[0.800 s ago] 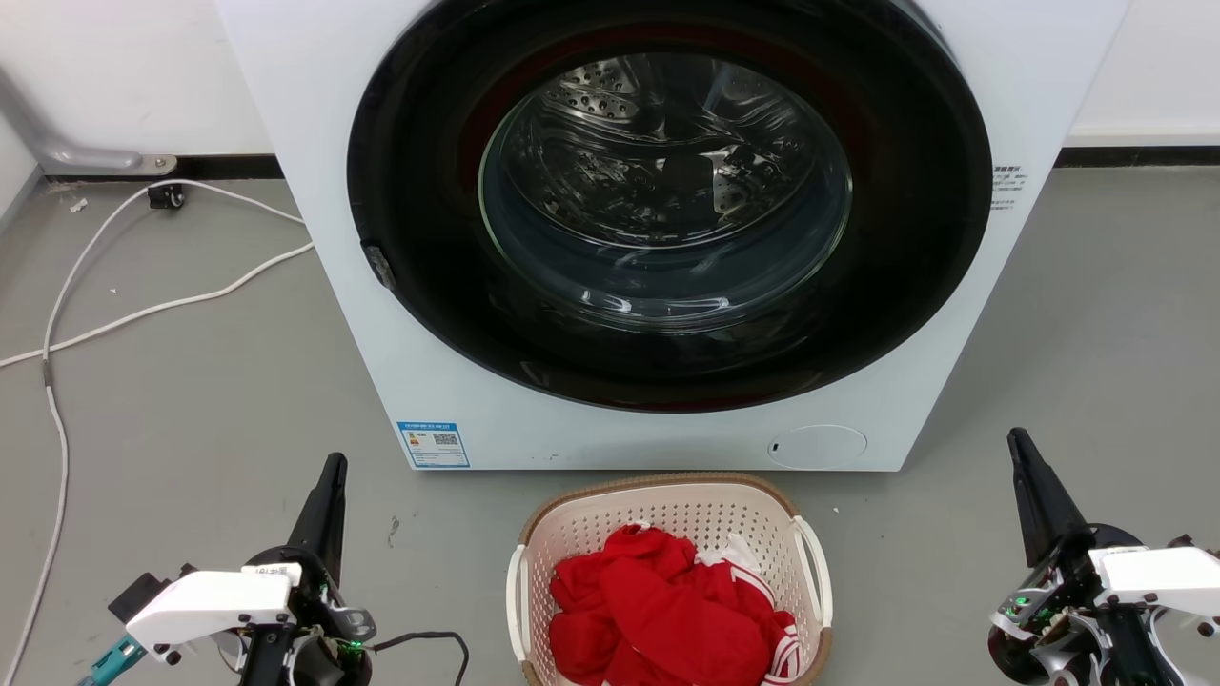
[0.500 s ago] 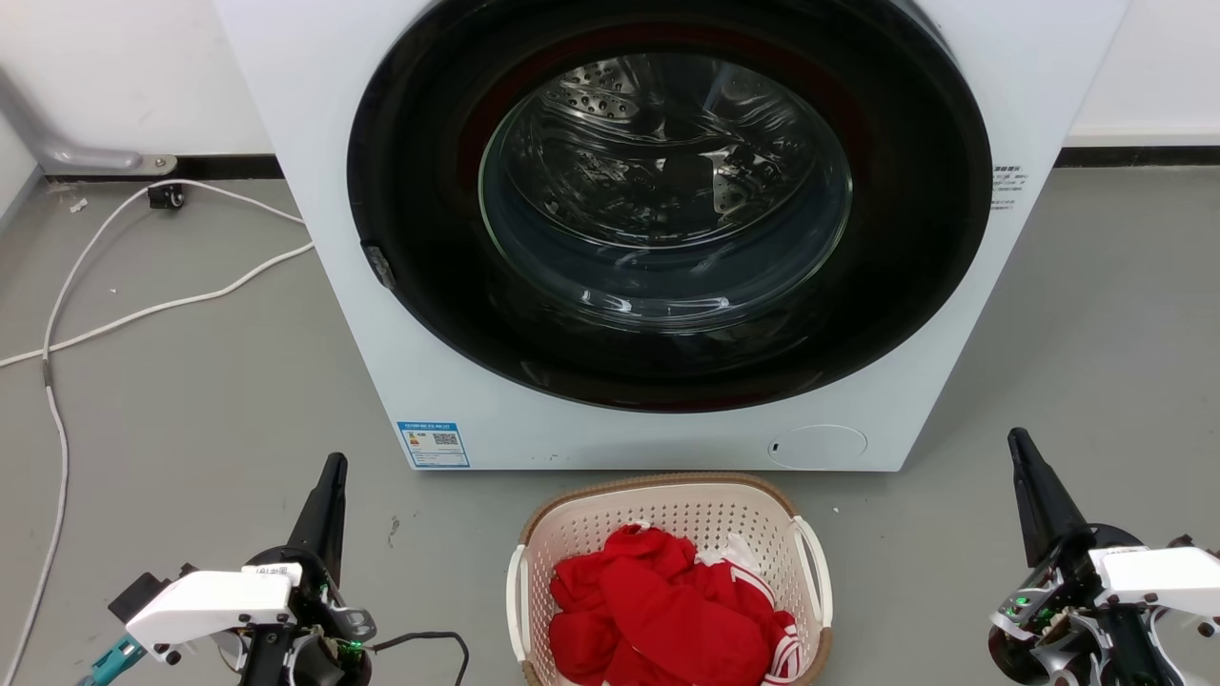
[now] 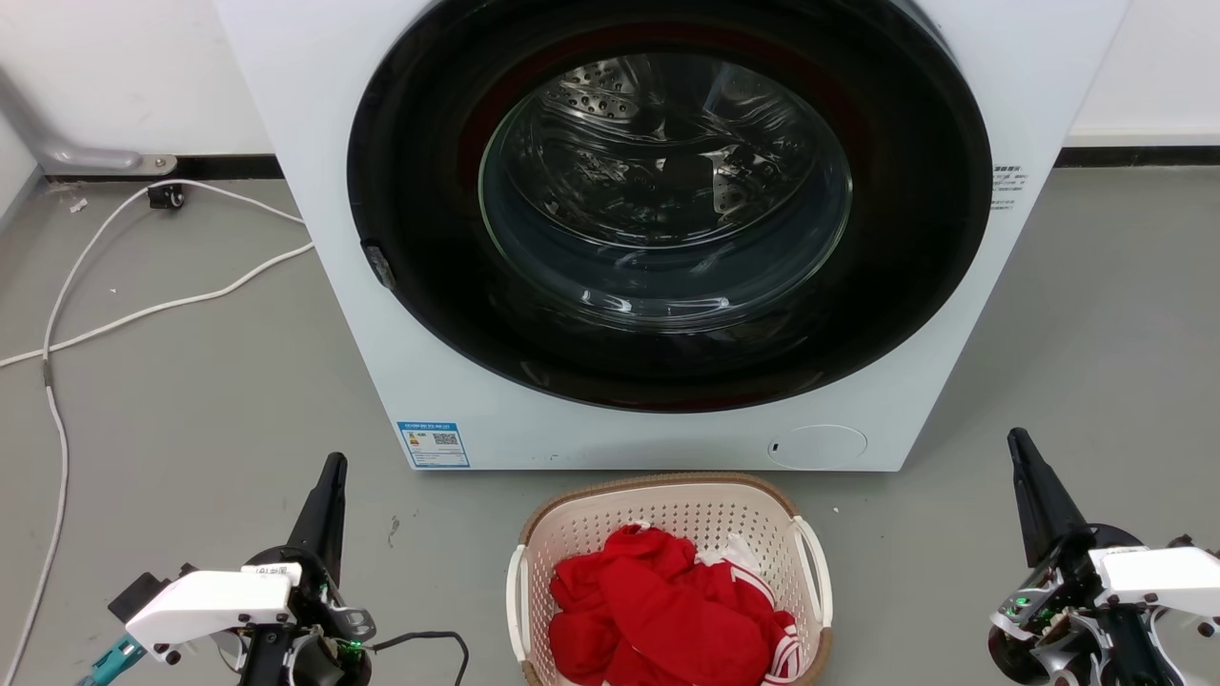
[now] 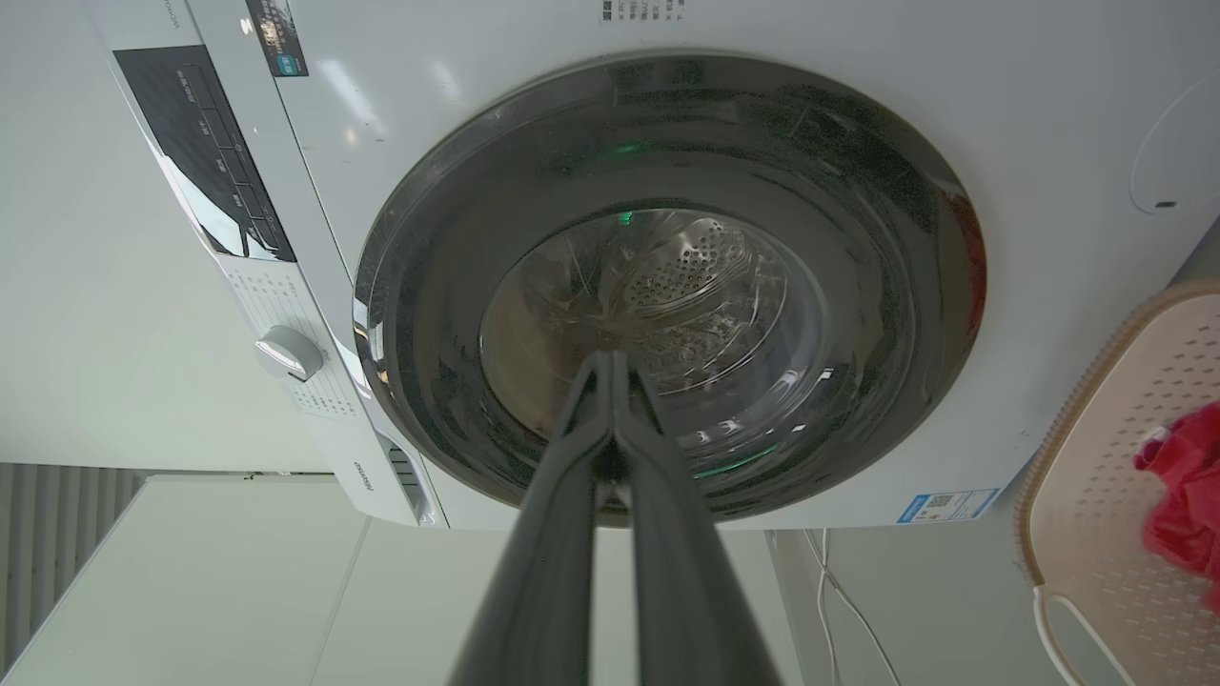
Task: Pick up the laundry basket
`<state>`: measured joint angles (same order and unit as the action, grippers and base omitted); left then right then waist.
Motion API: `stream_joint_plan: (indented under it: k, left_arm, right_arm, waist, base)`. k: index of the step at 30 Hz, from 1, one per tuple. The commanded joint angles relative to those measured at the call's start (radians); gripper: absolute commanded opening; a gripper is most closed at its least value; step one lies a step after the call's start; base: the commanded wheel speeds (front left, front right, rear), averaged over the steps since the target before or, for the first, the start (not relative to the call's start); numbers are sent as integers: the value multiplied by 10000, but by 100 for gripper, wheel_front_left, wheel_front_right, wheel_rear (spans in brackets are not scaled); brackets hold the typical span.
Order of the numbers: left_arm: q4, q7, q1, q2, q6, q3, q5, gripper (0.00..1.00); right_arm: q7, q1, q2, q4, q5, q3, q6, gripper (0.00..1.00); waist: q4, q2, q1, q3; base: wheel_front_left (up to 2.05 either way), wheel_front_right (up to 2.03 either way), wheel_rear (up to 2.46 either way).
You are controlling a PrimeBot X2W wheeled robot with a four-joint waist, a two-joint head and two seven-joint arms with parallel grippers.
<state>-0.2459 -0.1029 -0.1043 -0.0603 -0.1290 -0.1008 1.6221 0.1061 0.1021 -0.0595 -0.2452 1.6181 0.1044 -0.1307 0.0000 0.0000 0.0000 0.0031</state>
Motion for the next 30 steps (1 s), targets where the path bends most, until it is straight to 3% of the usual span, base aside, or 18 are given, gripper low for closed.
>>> stream_joint_plan:
  k: [1,22,23,30]
  left_arm:
    - [-6,-22,-74,3,-32,-19,-52,0]
    - [-7,-64,-78,27,-32,-59,-68,0]
    - [-11,-11,-2,27,0,-29,-46,100]
    - [72,247,53,47,0,246,-96,100]
  right_arm:
    - [3,116,31,-10,-45,14,0,0]
    - [38,119,54,-11,-83,41,0,0]
    - [7,0,15,-9,-4,31,0,100]
    - [-282,-269,24,182,-32,-102,0,100]
  waist:
    - [0,0,0,0]
    - [0,0,0,0]
    - [0,0,0,0]
    - [25,0,0,-1]
  base:
    - [0,0,0]
    - [0,0,0]
    - [0,0,0]
    - [0,0,0]
